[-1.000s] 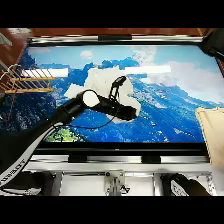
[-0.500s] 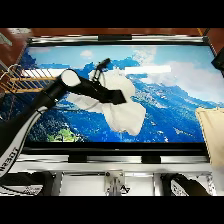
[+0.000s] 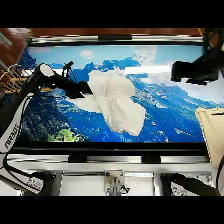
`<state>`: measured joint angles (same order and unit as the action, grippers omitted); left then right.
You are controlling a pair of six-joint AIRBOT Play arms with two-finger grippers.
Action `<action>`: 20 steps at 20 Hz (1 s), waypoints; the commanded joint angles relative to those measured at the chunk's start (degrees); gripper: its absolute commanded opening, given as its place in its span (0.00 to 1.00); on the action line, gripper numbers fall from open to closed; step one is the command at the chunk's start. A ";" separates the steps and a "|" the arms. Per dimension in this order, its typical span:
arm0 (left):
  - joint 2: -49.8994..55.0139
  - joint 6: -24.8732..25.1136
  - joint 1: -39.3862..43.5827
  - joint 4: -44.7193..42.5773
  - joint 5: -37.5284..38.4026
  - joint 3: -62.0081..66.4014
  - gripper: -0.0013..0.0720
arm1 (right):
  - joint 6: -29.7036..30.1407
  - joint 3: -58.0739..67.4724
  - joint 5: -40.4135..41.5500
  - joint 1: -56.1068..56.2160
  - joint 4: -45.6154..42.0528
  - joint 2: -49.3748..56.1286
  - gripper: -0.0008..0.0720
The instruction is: Fold the shirts.
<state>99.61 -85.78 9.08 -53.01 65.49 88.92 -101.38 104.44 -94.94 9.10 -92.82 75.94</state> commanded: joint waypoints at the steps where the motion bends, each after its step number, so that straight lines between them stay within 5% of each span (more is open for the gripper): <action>1: 6.05 1.29 -0.39 6.10 -4.37 0.09 0.95 | -0.55 0.07 -0.35 4.42 0.07 3.69 0.88; 7: 10.16 4.81 2.78 12.48 -14.12 0.11 0.94 | -2.03 -0.07 -7.69 7.08 8.17 5.25 0.88; 8: 10.23 4.79 3.26 13.03 -15.54 0.11 0.86 | -2.01 -1.11 -8.46 9.16 7.10 5.57 0.88; 10: 10.21 5.22 3.96 13.20 -17.05 0.39 0.19 | -2.10 -5.53 -6.32 13.38 5.22 5.62 0.94; 11: 10.14 6.62 3.91 13.18 -16.81 0.72 0.09 | -3.04 -8.76 -4.79 14.99 5.53 5.62 0.94; 20: 5.60 18.69 1.31 12.94 -8.76 4.83 0.08 | -7.32 -38.71 16.46 17.55 31.08 4.81 0.94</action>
<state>107.39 -71.09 11.09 -40.12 55.29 93.12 -107.53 73.73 -87.15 26.17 -71.26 80.97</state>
